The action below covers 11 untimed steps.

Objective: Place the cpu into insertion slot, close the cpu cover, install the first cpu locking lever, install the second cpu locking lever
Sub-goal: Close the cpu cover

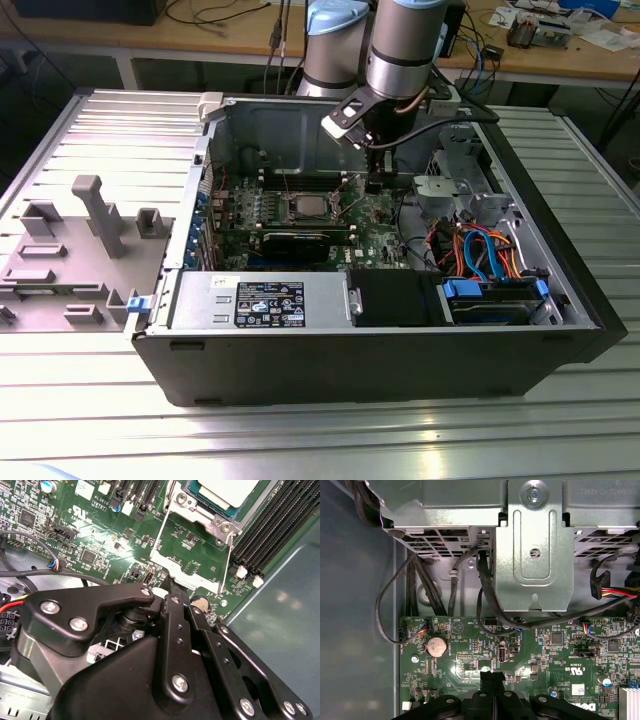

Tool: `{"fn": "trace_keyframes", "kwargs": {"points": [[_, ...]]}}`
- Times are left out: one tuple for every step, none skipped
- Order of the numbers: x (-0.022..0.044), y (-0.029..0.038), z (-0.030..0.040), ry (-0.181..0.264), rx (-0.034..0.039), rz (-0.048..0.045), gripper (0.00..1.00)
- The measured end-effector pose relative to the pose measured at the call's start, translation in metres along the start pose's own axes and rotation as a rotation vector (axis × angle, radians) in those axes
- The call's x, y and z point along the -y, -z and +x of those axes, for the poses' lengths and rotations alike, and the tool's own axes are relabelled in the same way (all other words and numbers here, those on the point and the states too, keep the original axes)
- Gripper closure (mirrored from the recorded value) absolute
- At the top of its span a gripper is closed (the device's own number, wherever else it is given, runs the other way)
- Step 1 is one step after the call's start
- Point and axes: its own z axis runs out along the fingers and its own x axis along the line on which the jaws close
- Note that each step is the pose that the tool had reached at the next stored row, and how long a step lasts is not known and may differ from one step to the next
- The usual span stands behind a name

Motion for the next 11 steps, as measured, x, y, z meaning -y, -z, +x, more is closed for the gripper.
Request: {"fn": "trace_keyframes", "kwargs": {"points": [[0.0001,0.0,0.0,0.0,0.0,0.0,0.89],[0.0002,0.0,0.0,0.0,0.0001,0.0,0.89],[0.0003,0.0,0.0,0.0,0.0,0.0,0.89],[0.0004,0.0,0.0,0.0,0.0,0.0,0.89],[0.0009,0.0,0.0,0.0,0.0,0.0,0.89],[0.0013,0.0001,0.0,0.0,0.0,0.0,0.89],[0.0017,0.0002,0.0,0.0,0.0,0.0,0.89],[0.0027,0.0006,0.0,0.0,-0.0003,0.0,0.89],[0.0034,0.0007,0.0,0.0,-0.0005,-0.0001,0.89],[0.0039,0.0007,0.0,0.0,-0.0005,-0.0001,0.89],[0.0042,0.0008,0.0,0.0,-0.0004,0.0,0.89]]}}
